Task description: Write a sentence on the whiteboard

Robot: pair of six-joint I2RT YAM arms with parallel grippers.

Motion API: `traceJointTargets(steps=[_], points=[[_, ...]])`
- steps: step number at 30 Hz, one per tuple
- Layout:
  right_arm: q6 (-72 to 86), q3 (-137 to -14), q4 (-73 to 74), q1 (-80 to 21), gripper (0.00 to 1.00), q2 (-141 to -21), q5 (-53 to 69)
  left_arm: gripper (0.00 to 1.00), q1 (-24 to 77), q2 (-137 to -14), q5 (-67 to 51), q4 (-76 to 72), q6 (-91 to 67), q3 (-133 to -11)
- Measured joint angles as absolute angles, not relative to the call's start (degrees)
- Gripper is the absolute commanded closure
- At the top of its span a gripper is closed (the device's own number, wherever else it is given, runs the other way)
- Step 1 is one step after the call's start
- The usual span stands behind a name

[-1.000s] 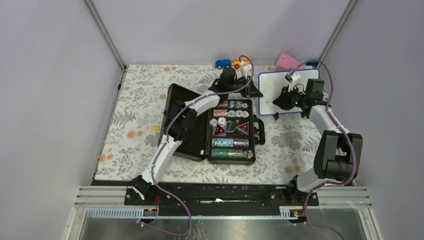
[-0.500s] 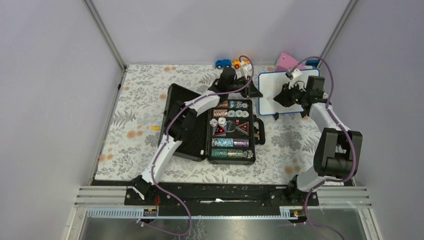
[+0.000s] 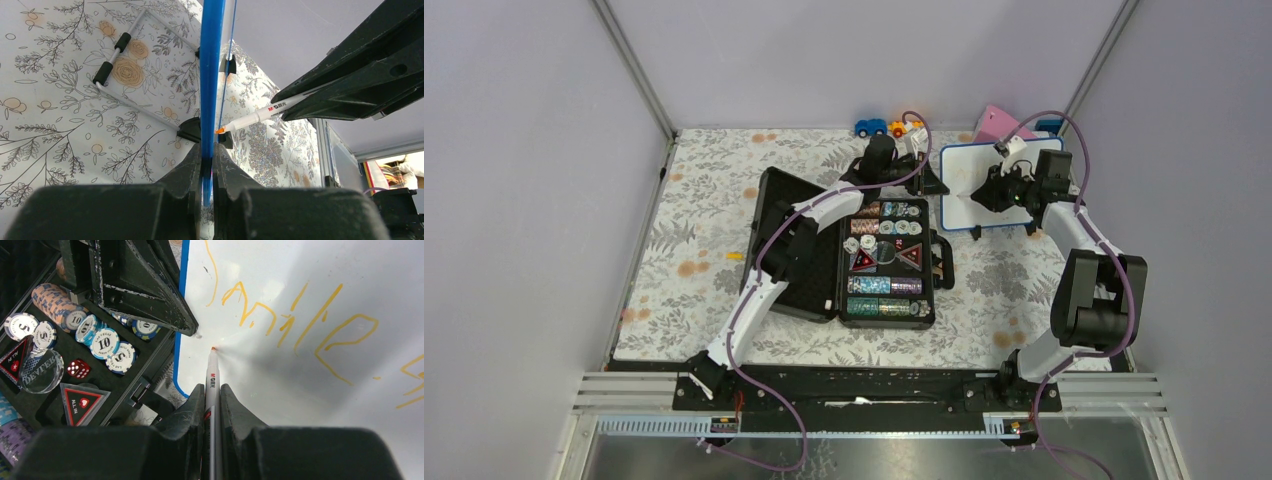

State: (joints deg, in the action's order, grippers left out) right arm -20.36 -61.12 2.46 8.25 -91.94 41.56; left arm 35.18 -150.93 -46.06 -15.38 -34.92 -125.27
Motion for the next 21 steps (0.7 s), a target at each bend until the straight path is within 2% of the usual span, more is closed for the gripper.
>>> traceJointTargets(steps=[21], points=[[-24.60,-54.78,5.54,8.25,1.00,-88.20,39.97,1.00,35.16,-150.93,-46.11,-15.11,-34.74,-125.29]])
